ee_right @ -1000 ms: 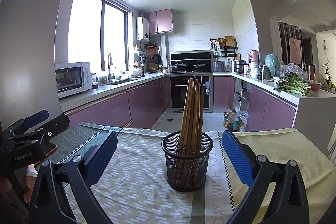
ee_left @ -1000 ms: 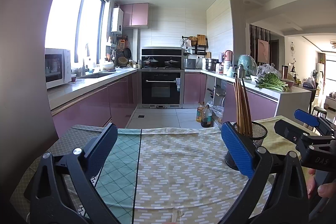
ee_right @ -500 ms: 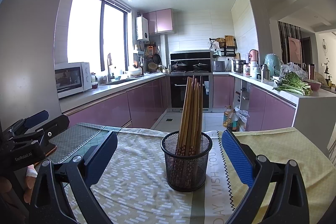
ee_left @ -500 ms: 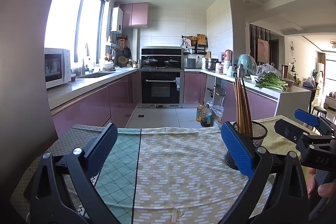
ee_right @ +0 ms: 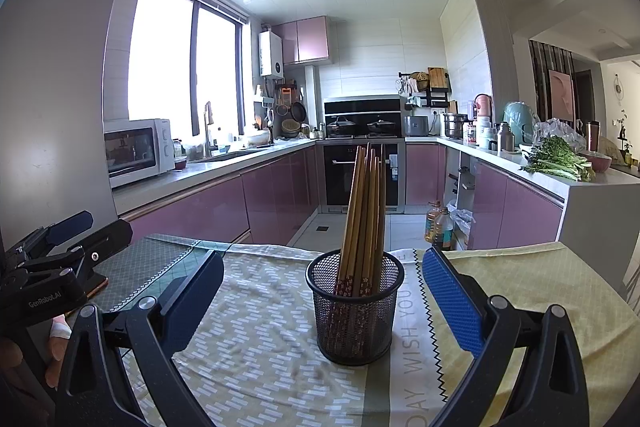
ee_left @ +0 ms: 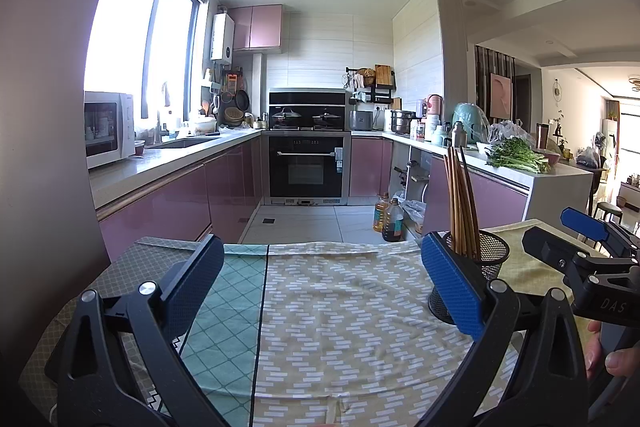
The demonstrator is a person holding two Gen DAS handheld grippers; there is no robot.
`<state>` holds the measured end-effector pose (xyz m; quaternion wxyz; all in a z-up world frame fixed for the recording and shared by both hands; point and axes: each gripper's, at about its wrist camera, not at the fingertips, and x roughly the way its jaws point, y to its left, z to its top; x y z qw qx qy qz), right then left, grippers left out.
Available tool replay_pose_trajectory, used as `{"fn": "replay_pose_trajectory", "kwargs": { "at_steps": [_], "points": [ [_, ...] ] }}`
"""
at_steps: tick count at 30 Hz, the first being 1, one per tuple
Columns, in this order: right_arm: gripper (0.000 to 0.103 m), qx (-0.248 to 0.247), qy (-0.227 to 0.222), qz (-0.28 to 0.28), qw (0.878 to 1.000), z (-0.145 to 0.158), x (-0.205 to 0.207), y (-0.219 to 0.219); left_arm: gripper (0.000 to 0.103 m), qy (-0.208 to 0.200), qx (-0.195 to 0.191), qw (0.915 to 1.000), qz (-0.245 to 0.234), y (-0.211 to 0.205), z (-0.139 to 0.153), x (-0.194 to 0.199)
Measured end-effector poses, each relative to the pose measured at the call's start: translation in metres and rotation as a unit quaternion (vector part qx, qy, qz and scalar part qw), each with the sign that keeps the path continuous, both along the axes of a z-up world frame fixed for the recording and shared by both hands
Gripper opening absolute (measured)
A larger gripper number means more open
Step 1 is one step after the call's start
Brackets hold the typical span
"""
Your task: Organize utensils
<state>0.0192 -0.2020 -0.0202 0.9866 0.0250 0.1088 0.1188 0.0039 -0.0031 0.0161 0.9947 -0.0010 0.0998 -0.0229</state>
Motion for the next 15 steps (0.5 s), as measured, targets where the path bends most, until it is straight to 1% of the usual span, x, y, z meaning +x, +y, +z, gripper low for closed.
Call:
{"fn": "replay_pose_trajectory", "kwargs": {
  "at_steps": [15],
  "points": [
    [0.096, 0.001, -0.001, 0.000, 1.000, -0.0005, -0.0006, -0.0003, 0.097, 0.001, 0.000, 1.0000, 0.000, -0.0011, -0.0005, 0.0009]
  ]
}}
